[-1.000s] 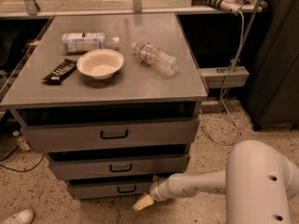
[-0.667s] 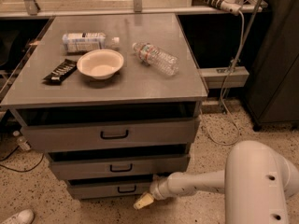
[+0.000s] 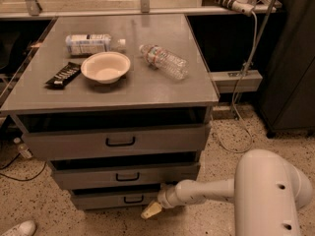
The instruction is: Open bottom drawer
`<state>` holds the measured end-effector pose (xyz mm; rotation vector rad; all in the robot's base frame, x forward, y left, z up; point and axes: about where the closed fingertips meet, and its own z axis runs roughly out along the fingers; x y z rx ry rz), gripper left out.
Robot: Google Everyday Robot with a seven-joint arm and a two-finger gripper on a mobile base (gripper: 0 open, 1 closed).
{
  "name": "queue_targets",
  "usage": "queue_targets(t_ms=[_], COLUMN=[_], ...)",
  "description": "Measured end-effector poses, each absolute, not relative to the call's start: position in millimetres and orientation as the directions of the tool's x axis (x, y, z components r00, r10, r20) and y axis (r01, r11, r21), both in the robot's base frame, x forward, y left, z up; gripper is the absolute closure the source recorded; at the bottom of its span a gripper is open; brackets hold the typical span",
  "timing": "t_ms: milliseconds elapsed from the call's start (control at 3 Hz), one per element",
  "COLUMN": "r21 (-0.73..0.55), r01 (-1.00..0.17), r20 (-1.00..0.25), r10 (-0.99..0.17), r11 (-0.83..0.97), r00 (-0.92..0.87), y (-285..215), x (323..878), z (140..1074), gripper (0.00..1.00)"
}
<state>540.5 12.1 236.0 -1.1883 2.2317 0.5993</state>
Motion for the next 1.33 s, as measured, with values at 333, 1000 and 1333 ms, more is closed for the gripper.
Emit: queue_targets(t_ms=[333, 1000, 1333], r21=[0.127, 0.139, 0.151], r01=[-0.856, -0.894, -0.909], r20=[-0.637, -0.618, -0.597], r10=[-0.620, -0.668, -0.697], r11=[0.500, 0.425, 0.389], r00=[-0.457, -0.414, -0.398], y=[14, 37, 43], x=[544, 543, 534], z=[228, 203, 194], gripper=[0.00, 0.00, 0.00])
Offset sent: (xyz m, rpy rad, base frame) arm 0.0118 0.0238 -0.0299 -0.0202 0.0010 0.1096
